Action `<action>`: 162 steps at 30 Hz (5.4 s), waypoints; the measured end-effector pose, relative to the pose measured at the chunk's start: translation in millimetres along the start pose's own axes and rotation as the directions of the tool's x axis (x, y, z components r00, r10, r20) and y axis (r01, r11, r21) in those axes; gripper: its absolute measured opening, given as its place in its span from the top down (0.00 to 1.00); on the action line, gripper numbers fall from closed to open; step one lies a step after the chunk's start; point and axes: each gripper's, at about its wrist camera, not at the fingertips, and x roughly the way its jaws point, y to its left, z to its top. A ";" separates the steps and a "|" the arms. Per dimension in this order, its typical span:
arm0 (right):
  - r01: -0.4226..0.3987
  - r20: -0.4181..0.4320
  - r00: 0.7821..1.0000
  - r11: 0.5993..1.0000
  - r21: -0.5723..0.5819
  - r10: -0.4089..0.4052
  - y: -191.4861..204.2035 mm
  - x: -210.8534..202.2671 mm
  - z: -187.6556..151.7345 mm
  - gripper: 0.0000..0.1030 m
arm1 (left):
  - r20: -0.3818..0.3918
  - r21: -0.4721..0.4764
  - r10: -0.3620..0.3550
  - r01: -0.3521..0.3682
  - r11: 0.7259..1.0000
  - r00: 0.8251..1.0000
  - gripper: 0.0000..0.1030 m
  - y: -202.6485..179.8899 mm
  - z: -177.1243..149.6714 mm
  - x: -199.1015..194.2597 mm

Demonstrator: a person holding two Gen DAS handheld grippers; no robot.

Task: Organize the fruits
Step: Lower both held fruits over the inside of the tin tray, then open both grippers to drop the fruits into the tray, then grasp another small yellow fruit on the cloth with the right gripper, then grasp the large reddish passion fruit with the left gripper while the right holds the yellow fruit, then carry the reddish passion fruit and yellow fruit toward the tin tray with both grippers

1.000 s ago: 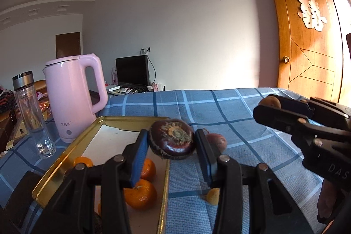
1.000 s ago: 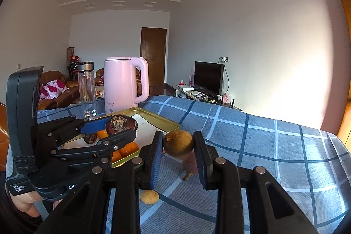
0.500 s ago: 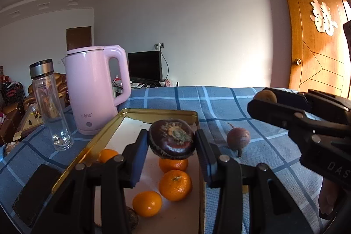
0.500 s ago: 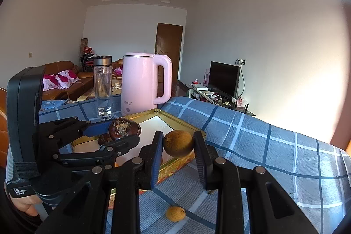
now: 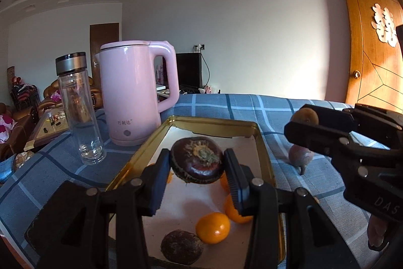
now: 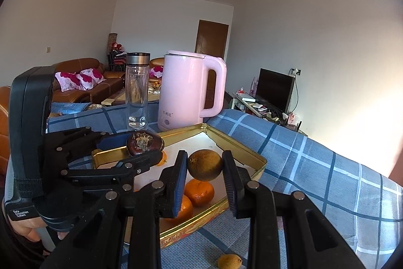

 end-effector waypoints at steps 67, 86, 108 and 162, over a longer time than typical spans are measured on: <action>0.081 -0.307 0.950 0.992 0.094 -0.048 -48.4 -1.2 -72.5 0.48 | -0.080 0.019 0.071 -0.070 0.997 0.994 0.06 13.2 -16.7 1.5; 0.182 -0.405 0.908 0.972 0.146 -0.109 -92.6 3.6 -82.8 0.69 | -0.142 0.117 -0.128 0.145 0.982 0.982 0.05 -85.9 15.5 22.3; 0.377 -0.405 0.884 0.870 0.317 -0.235 -188.0 -10.4 -99.3 0.69 | -0.398 0.146 -0.144 0.217 0.965 0.906 0.15 -184.8 8.7 138.0; 0.324 -0.135 0.945 0.909 0.263 -0.298 -163.8 -54.1 -85.4 0.69 | -0.139 0.167 -0.185 0.207 0.964 0.973 0.46 -183.0 15.2 89.9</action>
